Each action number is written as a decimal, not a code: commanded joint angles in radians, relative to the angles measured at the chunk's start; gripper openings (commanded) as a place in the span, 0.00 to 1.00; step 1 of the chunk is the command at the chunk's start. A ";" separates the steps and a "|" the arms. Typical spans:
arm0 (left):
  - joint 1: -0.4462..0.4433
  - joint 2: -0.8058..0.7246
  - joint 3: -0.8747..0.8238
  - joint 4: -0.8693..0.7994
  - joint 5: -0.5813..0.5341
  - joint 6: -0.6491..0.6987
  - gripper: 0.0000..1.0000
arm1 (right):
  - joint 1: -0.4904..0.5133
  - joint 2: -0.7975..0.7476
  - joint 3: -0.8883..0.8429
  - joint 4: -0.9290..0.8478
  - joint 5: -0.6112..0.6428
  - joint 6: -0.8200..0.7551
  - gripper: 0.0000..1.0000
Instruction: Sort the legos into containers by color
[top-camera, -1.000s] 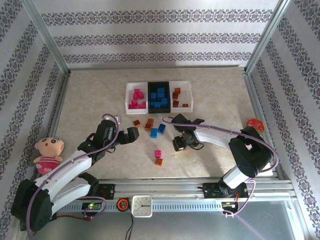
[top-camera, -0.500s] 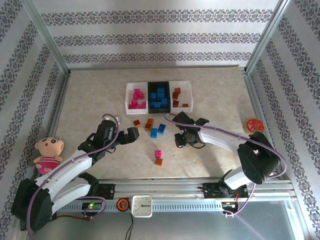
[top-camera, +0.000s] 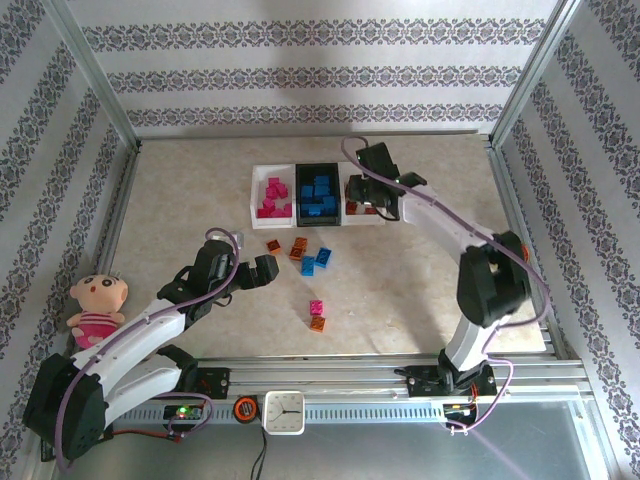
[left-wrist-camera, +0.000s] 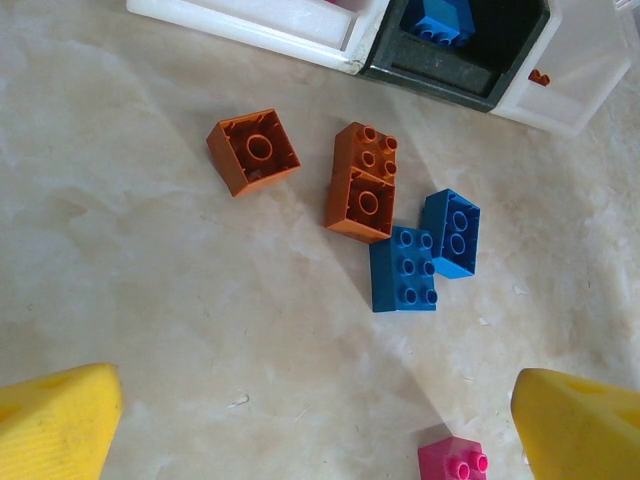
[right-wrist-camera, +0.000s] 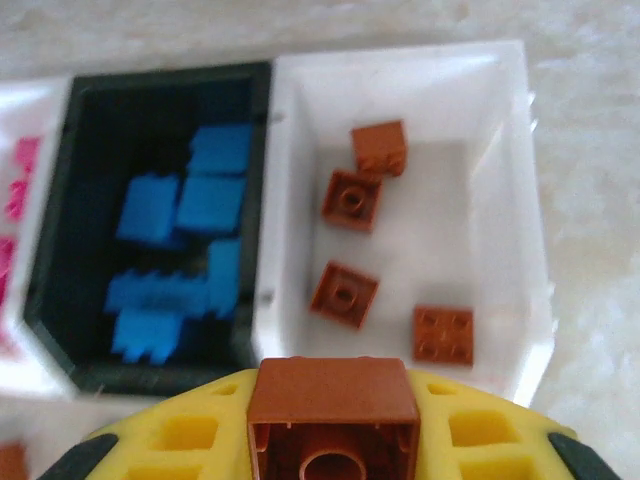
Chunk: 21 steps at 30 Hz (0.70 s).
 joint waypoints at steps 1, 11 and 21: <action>0.011 -0.010 -0.008 0.004 0.008 -0.017 1.00 | -0.023 0.116 0.117 -0.024 0.061 0.014 0.29; 0.013 0.019 0.003 0.007 0.025 -0.012 1.00 | -0.045 0.278 0.304 -0.082 0.102 0.052 0.71; 0.012 0.022 0.012 -0.011 0.010 -0.002 1.00 | 0.007 0.050 0.051 -0.005 -0.009 0.086 0.80</action>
